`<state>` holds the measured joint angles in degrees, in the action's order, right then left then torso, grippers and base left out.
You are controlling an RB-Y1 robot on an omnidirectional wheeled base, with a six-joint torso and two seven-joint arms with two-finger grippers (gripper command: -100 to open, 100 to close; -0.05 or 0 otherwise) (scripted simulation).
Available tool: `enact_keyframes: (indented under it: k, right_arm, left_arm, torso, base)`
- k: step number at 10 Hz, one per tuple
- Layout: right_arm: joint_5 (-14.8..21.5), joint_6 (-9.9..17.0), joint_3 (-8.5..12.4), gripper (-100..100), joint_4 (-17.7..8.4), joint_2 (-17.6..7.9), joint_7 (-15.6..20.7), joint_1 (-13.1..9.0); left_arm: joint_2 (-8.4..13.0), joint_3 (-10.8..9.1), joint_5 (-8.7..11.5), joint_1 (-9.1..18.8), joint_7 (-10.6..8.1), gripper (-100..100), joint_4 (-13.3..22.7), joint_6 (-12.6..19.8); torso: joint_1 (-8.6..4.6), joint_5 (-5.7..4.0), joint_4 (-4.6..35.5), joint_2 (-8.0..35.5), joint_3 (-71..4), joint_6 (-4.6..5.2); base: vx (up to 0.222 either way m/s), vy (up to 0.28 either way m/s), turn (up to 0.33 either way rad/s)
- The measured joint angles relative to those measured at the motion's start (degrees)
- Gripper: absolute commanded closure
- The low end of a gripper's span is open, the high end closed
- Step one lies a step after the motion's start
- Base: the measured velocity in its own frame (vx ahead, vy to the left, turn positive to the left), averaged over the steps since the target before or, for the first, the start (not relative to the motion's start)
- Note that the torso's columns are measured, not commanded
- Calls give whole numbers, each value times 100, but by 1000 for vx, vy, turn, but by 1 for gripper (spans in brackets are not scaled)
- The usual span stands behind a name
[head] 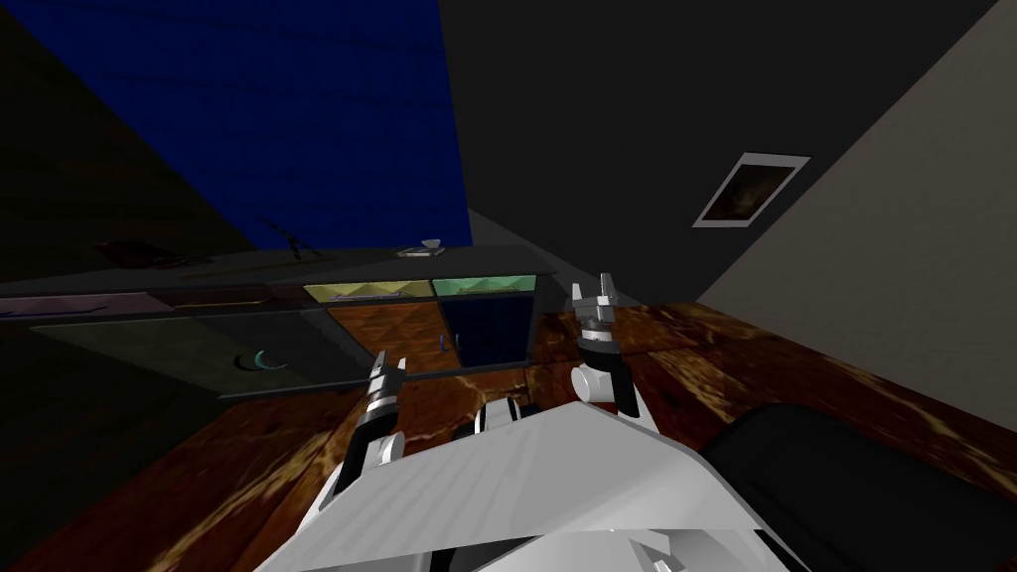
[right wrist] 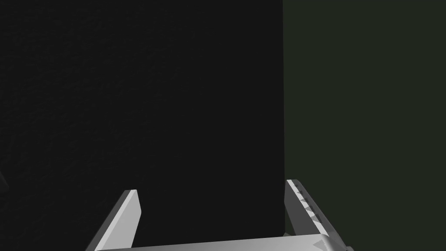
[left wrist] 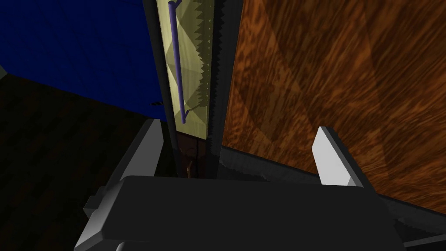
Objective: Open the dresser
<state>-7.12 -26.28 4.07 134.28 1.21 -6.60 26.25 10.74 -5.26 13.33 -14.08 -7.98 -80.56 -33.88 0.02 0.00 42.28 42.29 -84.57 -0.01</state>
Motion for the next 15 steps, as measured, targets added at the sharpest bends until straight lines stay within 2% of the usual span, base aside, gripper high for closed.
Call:
enact_keyframes:
  k: [7, 9, 11, 12, 15]
  right_arm:
    - [0, 0, 0, 0, 0, 0, 0, 0]
    - [0, 0, 0, 0, 0, 0, 0, 0]
    - [0, 0, 0, 0, 0, 0, 0, 0]
    - [0, 0, 0, 0, 0, 0, 0, 0]
    - [0, 0, 0, 0, 0, 0, 0, -1]
  left_arm:
    - [-43, -90, 134, 342, -248, -100, 1135, -93]
    - [-56, -113, 173, 364, -320, -100, 1310, -74]
    - [-62, -132, 207, 520, -407, -100, 1714, -173]
    - [-67, -133, 219, 498, -448, -100, 1836, -195]
    - [-121, -164, 255, 600, -496, -100, 2178, -171]
  torso:
    - [-9, -1, 0, -4, -1, 2]
    - [0, 0, -1, -8, -4, 2]
    - [-5, -1, 1, 0, 1, 2]
    - [-2, -1, 2, 7, 4, -1]
    - [1, 1, 3, 11, 7, 0]
  base:
    - [82, -25, -33]
    - [91, -17, -30]
    - [75, -28, -32]
    - [77, -17, -35]
    - [53, -13, -18]
